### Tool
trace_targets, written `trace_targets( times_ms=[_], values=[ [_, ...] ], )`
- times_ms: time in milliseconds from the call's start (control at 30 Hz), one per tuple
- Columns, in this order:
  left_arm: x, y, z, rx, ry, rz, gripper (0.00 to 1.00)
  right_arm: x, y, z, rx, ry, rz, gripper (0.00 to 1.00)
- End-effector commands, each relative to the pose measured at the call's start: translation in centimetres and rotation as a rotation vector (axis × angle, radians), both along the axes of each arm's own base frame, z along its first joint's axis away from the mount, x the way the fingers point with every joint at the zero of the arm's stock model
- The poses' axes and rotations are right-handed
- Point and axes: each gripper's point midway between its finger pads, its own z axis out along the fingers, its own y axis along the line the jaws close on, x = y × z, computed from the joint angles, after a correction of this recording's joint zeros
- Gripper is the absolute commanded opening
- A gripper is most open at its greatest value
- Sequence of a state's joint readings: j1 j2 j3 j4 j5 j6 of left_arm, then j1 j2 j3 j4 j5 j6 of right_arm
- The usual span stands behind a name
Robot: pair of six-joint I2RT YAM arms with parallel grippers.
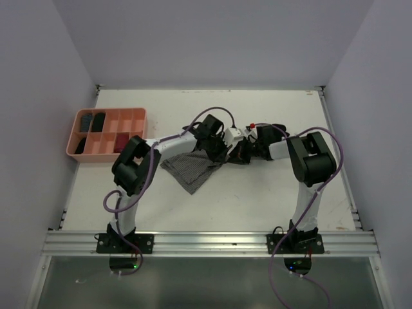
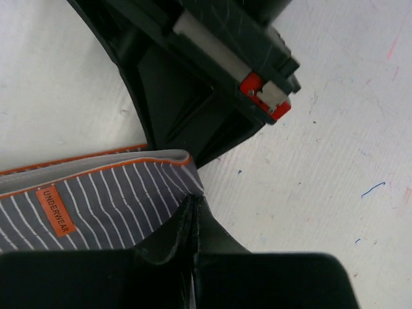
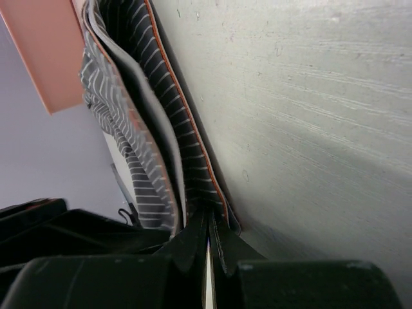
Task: Roll the underwear
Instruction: Fold the underwear
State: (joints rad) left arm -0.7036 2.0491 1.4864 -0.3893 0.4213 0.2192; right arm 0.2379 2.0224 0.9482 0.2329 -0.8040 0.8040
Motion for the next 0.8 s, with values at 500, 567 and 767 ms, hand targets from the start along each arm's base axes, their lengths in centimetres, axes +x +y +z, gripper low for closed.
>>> trace_targets(
  times_ms=[500,567,767],
  values=[
    [-3.8,0.5,-6.9,0.025,0.225,0.0,0.0,1.7,-3.0,0.9,-0.132,-0.075,-0.04,0.11],
    [-3.5,0.6,-7.0,0.02,0.237,0.016,0.0,2.0,-3.4,3.0,-0.12,-0.105,-0.041,0.16],
    [-2.6,1.2,-6.5,-0.005,0.248,0.049,0.0,2.6,-3.5,6.6,-0.094,-0.173,0.015,0.32]
  ],
)
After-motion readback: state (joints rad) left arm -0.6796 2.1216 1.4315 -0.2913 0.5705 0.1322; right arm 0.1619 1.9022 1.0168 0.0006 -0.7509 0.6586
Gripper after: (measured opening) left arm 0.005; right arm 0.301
